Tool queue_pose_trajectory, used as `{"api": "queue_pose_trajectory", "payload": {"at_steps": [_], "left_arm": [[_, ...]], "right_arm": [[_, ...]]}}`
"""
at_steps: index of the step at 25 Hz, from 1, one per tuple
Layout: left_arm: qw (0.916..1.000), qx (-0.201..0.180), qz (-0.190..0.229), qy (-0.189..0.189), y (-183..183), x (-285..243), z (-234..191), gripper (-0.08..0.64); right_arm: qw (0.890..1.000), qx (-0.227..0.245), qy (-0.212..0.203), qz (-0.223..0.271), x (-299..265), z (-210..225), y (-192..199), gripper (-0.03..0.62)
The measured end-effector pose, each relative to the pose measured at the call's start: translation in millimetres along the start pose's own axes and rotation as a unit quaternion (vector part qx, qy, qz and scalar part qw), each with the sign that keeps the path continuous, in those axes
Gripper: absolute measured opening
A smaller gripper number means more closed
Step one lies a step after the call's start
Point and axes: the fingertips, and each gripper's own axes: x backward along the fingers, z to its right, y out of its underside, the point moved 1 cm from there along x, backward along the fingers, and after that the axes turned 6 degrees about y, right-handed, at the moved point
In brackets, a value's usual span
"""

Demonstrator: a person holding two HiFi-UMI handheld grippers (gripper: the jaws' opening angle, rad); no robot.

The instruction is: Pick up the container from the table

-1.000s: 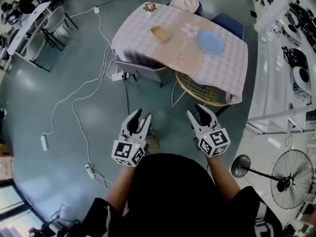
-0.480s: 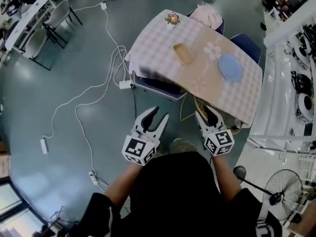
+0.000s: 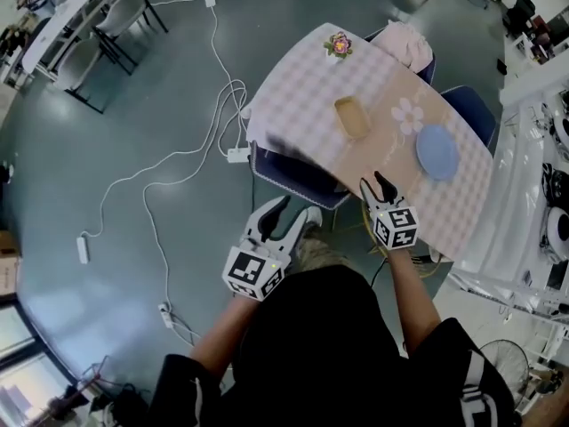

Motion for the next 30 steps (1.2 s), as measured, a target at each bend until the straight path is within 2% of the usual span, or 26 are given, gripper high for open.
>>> {"api": "queue_pose_trajectory", "payload": {"at_steps": [5, 11, 15, 18, 25, 29, 30], "left_arm": [[0.9996, 0.009, -0.014, -0.024, -7, -63, -28, 0.140], [0.9980, 0.015, -0.027, -0.054, -12, -114, -57, 0.140], [0.9946, 0.011, -0.056, -0.087, 5, -133, -71, 0.140], [0.9915, 0.022, -0.068, -0.109, 16, -142, -82, 0.140], [0.9881, 0.036, -0.053, -0.140, 9, -135, -88, 0.140], [0.9871, 0.051, -0.061, -0.139, 22, -133, -88, 0.140], [0.9871, 0.054, -0.065, -0.136, 26, -133, -87, 0.140]], "right_arm": [[0.999, -0.018, -0.013, -0.046, -81, 48, 21, 0.133], [0.993, -0.010, -0.055, -0.105, -168, 63, 49, 0.133], [0.987, -0.005, -0.066, -0.148, -219, 71, 78, 0.131], [0.982, 0.017, -0.077, -0.171, -254, 76, 94, 0.130], [0.962, 0.077, -0.091, -0.246, -282, 73, 131, 0.127], [0.958, 0.115, -0.083, -0.248, -284, 78, 138, 0.020], [0.959, 0.114, -0.082, -0.245, -281, 79, 136, 0.020]]}}
